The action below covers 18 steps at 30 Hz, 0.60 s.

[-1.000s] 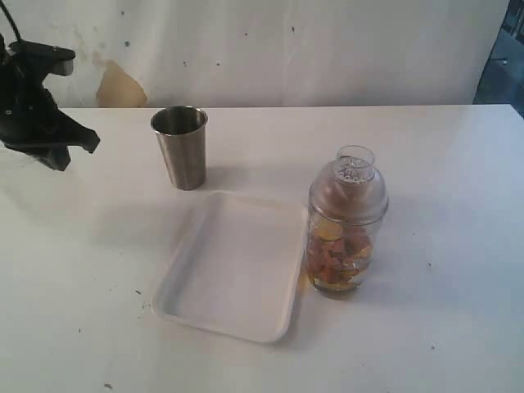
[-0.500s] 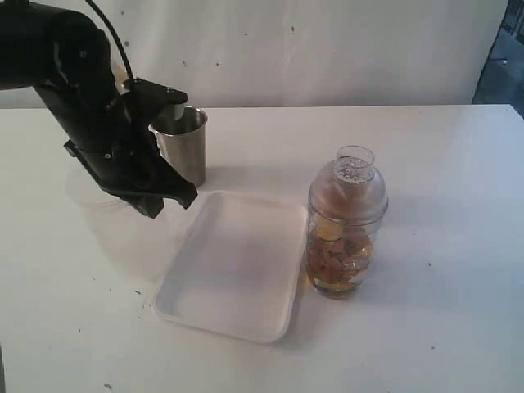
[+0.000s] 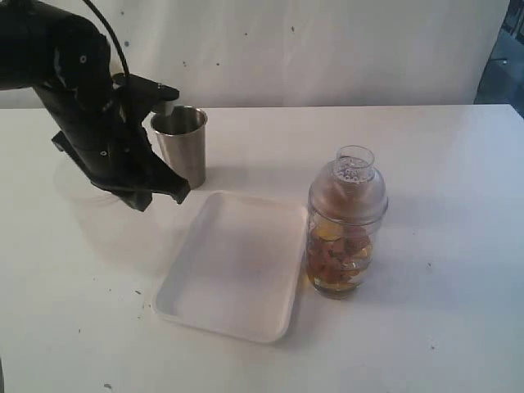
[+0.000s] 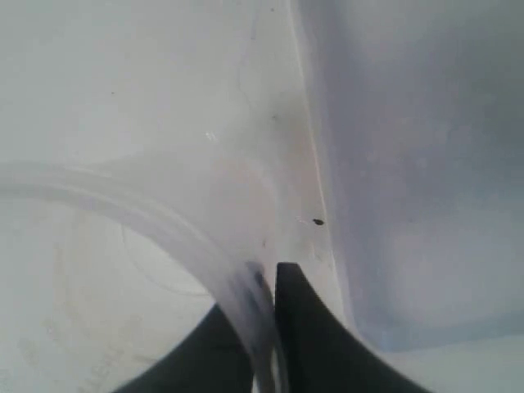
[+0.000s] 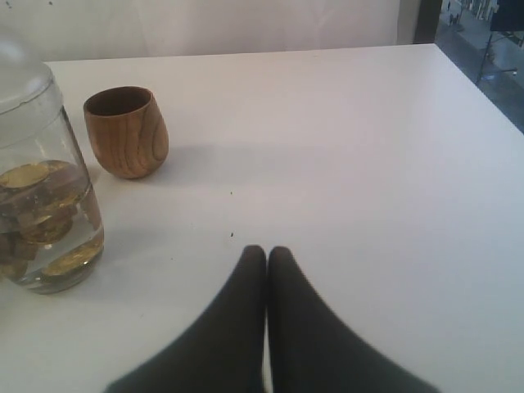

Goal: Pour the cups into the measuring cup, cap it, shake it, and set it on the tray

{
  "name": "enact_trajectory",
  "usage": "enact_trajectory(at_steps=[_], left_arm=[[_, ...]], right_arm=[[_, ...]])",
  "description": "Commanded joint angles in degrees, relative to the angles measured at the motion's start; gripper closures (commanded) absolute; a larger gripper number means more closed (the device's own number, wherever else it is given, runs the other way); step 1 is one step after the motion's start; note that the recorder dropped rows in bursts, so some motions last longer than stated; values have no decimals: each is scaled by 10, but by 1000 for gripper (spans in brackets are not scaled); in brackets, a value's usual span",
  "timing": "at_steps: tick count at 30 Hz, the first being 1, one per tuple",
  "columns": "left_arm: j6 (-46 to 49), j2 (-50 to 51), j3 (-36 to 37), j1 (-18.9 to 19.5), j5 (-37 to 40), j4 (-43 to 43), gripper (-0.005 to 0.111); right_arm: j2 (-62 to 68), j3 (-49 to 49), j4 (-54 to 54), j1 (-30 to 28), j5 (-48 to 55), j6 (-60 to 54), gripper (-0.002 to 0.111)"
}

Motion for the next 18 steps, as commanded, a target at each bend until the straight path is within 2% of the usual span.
enact_trajectory(at_steps=[1,3,5,9,12,18], left_arm=[[8,-3,2,-1,-15,-25,107],[-22,-3,2,0,-17,-5,101],[-34,-3,2,0,-17,3,90],[-34,-3,2,0,-14,3,58],[-34,-3,2,0,-14,3,45],[-22,-5,-22,0,10,3,41]], right_arm=[[-4,2,1,-2,-1,1,108],[-4,2,1,-2,-1,1,108],[-4,2,1,-2,-1,1,108],[-4,2,1,-2,-1,1,108],[-4,2,1,-2,-1,1,108],[-4,2,2,-2,-1,10,108]])
